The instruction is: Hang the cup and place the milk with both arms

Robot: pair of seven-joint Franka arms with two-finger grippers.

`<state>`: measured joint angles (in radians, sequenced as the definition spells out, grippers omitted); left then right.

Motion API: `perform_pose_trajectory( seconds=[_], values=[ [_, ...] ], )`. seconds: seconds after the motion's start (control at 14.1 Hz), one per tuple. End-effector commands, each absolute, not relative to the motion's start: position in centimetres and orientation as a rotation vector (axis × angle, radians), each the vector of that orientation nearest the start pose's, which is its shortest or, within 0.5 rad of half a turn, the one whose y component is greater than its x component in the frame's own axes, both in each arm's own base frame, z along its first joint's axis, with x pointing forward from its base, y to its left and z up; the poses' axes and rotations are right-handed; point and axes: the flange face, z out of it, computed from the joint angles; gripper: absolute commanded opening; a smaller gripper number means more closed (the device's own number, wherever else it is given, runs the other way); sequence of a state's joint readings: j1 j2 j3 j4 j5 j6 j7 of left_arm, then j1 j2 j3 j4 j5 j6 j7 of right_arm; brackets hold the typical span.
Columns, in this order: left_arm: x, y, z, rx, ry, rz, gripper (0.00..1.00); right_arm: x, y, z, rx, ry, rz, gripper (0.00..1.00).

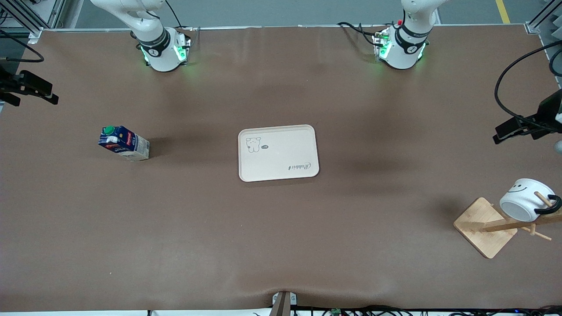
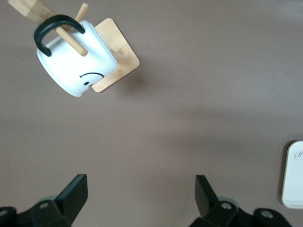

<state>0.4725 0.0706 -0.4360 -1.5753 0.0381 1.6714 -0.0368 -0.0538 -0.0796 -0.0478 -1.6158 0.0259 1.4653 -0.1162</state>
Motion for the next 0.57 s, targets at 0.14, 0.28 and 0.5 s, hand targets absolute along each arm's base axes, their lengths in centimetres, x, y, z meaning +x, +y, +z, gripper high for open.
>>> perform_pose_trajectory(
  seconds=[0.14, 0.28, 0.5],
  values=[
    [57.3, 2.2, 63.6, -3.116, -0.03, -0.017, 1.0, 51.3, -5.0, 64.3, -3.122, 0.07, 0.111, 1.0],
    [56.7, 0.4, 64.4, -3.106, 0.038, -0.014, 1.0, 51.5, -5.1, 63.9, -3.121, 0.075, 0.123, 1.0],
    [55.0, -1.4, 66.3, -3.084, 0.078, -0.026, 1.0, 51.4, -5.2, 64.2, -3.121, 0.08, 0.116, 1.0]
  ],
)
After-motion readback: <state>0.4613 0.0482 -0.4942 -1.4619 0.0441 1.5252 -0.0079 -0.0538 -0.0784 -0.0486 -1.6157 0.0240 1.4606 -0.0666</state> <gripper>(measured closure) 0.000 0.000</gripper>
